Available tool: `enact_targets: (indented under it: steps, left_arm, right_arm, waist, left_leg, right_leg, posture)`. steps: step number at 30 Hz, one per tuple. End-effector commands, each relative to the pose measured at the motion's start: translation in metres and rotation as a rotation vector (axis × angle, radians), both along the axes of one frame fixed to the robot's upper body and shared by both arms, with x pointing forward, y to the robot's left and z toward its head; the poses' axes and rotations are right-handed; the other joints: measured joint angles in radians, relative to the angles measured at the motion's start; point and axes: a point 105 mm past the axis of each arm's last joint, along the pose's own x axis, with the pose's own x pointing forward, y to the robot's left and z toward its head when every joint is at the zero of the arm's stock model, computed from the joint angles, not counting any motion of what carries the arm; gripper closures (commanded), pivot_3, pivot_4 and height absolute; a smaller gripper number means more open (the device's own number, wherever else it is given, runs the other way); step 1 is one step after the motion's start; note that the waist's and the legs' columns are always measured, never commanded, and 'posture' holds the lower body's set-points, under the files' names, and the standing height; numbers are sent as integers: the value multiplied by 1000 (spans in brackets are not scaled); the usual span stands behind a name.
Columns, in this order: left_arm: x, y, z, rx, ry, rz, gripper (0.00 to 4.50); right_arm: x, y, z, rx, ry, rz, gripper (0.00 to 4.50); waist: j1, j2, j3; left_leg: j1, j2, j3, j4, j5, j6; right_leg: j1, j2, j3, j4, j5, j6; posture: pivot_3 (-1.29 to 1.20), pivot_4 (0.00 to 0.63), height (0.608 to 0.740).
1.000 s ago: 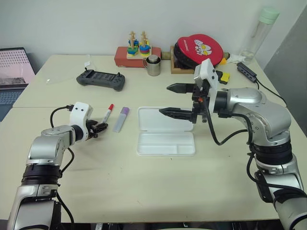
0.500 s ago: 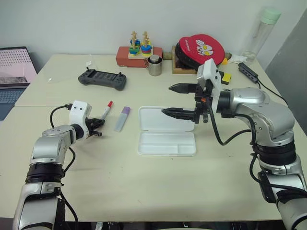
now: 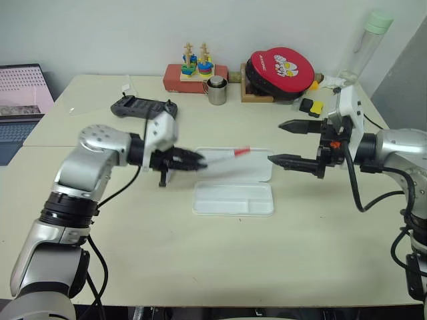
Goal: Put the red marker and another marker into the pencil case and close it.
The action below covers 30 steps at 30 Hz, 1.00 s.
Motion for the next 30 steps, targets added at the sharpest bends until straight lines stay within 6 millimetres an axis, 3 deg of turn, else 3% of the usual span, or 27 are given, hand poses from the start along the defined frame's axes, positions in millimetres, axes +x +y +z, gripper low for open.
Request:
enact_targets:
  steps: [1, 11, 22, 24, 30]
  left_arm:
    - [-1, -7, 2, 53, -8, -88, 4044]
    - [15, -17, -33, 173, -3, -58, 4044]
    - [32, -32, -38, 171, -45, -40, 4044]
    - [31, -34, -37, 160, -27, -48, 3337]
    - [25, -38, -26, 109, 23, -61, 2230]
  right_arm:
    - [-13, 1, 9, -17, -63, -6, 0]
    - [-22, 1, -4, -42, -35, -66, 0]
    - [-33, 5, -26, -74, 28, -63, 0]
    - [-33, 6, -26, -68, 29, -64, 0]
    - [-33, 6, -27, -61, 33, -68, 0]
  waist:
    - [0, 0, 0]
    - [1, 0, 0]
    - [4, -1, 0]
    - [3, -1, 0]
    - [3, -1, 0]
  left_leg:
    - [0, 0, 0, 0, 0, 0]
    - [0, 0, -2, 0, 0, 0]
    - [0, -1, -2, 1, 0, 0]
    - [0, -1, -2, 1, 0, 0]
    - [0, -1, -2, 1, 0, 0]
  right_leg:
    - [0, 0, 0, 0, 0, 0]
    - [0, 0, -1, 0, 0, 0]
    - [0, 0, -1, 0, 0, 0]
    - [0, 0, -1, 0, 0, 0]
    - [0, 0, -1, 1, 0, 0]
  posture:
    - [0, 150, 740]
    - [0, 150, 740]
    - [0, 150, 740]
    - [0, 150, 740]
    - [0, 150, 740]
